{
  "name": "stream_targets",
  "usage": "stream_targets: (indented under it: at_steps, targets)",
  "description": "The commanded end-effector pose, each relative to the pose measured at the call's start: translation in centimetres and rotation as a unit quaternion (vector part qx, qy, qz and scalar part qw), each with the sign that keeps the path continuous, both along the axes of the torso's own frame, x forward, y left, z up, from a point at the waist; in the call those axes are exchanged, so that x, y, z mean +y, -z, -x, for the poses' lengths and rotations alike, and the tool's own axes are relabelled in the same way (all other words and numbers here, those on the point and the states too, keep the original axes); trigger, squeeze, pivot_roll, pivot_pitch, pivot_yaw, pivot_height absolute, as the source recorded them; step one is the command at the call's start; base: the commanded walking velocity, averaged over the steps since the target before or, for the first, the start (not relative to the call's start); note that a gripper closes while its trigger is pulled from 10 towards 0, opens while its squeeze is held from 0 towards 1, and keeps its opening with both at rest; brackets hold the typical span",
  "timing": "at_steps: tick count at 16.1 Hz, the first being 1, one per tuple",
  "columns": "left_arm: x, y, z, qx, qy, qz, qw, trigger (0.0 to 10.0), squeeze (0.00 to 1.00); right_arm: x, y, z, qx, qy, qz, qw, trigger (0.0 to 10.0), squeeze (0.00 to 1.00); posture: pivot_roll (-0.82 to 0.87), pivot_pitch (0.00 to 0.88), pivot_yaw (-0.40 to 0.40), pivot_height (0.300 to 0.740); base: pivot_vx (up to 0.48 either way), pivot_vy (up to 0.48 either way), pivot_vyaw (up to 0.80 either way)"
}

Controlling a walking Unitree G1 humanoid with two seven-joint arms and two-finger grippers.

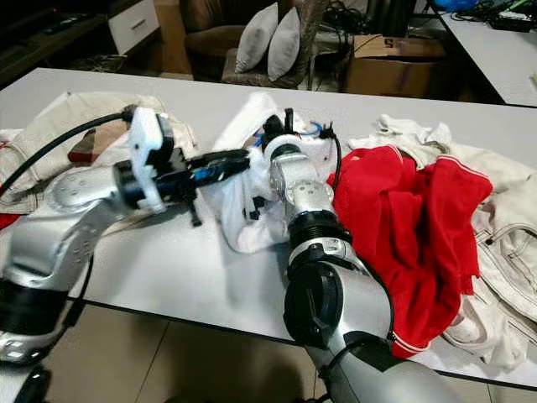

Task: Hang hanger

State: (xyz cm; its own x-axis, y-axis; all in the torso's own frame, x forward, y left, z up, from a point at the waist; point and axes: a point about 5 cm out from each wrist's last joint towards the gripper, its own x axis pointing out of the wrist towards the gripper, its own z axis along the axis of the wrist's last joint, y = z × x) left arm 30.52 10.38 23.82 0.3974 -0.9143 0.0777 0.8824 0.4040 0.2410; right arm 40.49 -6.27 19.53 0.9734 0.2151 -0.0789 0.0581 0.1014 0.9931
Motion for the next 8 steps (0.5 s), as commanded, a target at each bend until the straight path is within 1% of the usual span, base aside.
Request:
stream_targets:
  at_steps: [1,2,3,4,5,6,7,8]
  targets:
    - [-0.3,-1.1,-0.3,-0.027,-0.009,0.008,1.000,0.0,0.00,1.1,0.6,0.5,-0.001,-0.023,0.020,1.000,10.0,0.00,0.10,0.000,0.067,0.740,0.000,0.000,0.00]
    - [0.1,-2.1,-1.3,-0.048,-0.051,0.036,0.997,0.0,0.00,0.8,1.2,0.8,0.003,-0.031,0.036,0.999,10.0,0.00,0.10,0.000,0.067,0.740,0.000,0.000,0.00]
    - [0.4,-2.3,-1.7,-0.058,-0.071,0.032,0.995,0.0,0.00,0.6,1.3,0.9,-0.001,-0.036,0.036,0.999,10.0,0.00,0.09,0.000,0.065,0.740,0.000,0.000,0.00]
    - [1.0,-2.3,-2.2,-0.065,-0.098,0.013,0.993,0.0,0.00,0.5,1.1,1.0,-0.012,-0.043,0.039,0.998,10.0,0.00,0.08,0.000,0.061,0.740,0.000,0.000,0.00]
    - [1.8,-2.2,-2.9,-0.080,-0.134,-0.022,0.987,0.0,0.00,0.4,0.9,1.3,-0.025,-0.053,0.045,0.997,10.0,0.00,0.08,0.000,0.058,0.740,0.000,0.000,0.00]
    - [2.4,-1.5,-3.0,-0.092,-0.145,-0.073,0.982,0.0,0.00,0.2,0.7,1.5,-0.033,-0.059,0.049,0.996,10.0,0.00,0.08,0.000,0.055,0.740,0.000,0.000,0.00]
    - [3.0,-1.1,-3.1,-0.083,-0.159,-0.085,0.980,0.0,0.00,0.0,0.4,1.6,-0.039,-0.062,0.051,0.996,10.0,0.00,0.07,0.000,0.049,0.740,0.000,0.000,0.00]
    - [3.1,-0.1,-2.8,-0.064,-0.146,-0.110,0.981,2.0,0.00,-0.1,0.3,1.7,-0.043,-0.062,0.050,0.996,10.0,0.00,0.07,0.000,0.046,0.740,0.000,0.000,0.00]
